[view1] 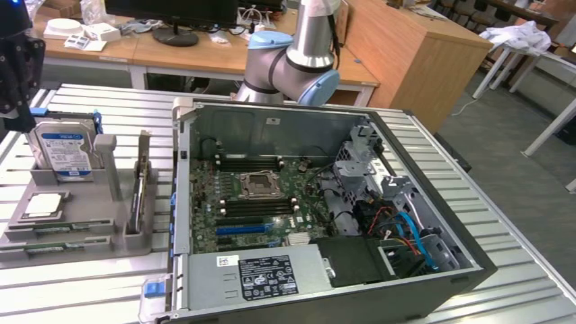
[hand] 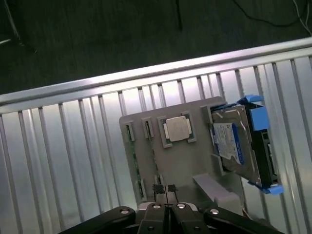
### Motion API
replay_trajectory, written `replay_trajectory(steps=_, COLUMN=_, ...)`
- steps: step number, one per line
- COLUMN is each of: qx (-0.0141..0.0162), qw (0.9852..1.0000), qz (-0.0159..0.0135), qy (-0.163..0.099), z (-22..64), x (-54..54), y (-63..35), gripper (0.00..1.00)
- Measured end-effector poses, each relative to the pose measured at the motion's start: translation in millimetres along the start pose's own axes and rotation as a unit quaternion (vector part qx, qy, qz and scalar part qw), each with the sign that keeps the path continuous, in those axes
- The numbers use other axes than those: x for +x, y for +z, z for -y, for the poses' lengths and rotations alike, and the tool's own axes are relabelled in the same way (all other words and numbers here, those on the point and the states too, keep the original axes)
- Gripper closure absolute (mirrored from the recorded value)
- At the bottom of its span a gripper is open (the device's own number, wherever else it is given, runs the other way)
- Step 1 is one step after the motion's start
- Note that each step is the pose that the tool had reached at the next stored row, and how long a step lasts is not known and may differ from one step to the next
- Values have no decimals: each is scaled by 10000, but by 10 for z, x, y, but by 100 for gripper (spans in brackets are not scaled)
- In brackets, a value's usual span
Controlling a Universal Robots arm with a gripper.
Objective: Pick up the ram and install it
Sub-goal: 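Pick up the ram and move it above insertion slot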
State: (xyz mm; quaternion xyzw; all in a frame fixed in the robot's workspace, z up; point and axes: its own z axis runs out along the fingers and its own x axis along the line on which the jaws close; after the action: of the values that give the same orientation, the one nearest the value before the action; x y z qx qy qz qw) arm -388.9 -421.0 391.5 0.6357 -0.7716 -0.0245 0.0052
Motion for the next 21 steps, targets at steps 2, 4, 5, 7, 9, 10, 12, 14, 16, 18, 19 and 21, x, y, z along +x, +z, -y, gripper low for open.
replay_trajectory(steps=2, qx=-4, qw=9998, qz=-8, qy=-188, z=0, x=0, y=0, gripper=89)
replay_trajectory(steps=4, qx=-9, qw=9993, qz=-16, qy=-367, z=0, x=0, y=0, gripper=89)
replay_trajectory(steps=5, qx=-11, qw=9990, qz=-20, qy=-457, z=0, x=0, y=1, gripper=89)
replay_trajectory(steps=7, qx=-15, qw=9980, qz=-28, qy=-636, z=0, x=0, y=1, gripper=89)
replay_trajectory(steps=9, qx=-19, qw=9967, qz=-36, qy=-809, z=0, x=0, y=1, gripper=89)
replay_trajectory(steps=10, qx=-20, qw=9963, qz=-38, qy=-855, z=0, x=0, y=1, gripper=89)
replay_trajectory(steps=12, qx=-21, qw=9962, qz=-39, qy=-864, z=0, x=0, y=1, gripper=89)
replay_trajectory(steps=14, qx=-20, qw=9962, qz=-39, qy=-865, z=0, x=0, y=2, gripper=89)
replay_trajectory(steps=16, qx=-20, qw=9962, qz=-39, qy=-871, z=0, x=0, y=2, gripper=89)
replay_trajectory(steps=18, qx=-21, qw=9957, qz=-41, qy=-927, z=1, x=0, y=2, gripper=89)
replay_trajectory(steps=19, qx=-22, qw=9954, qz=-42, qy=-956, z=1, x=0, y=2, gripper=89)
replay_trajectory(steps=21, qx=-23, qw=9952, qz=-43, qy=-973, z=1, x=0, y=2, gripper=89)
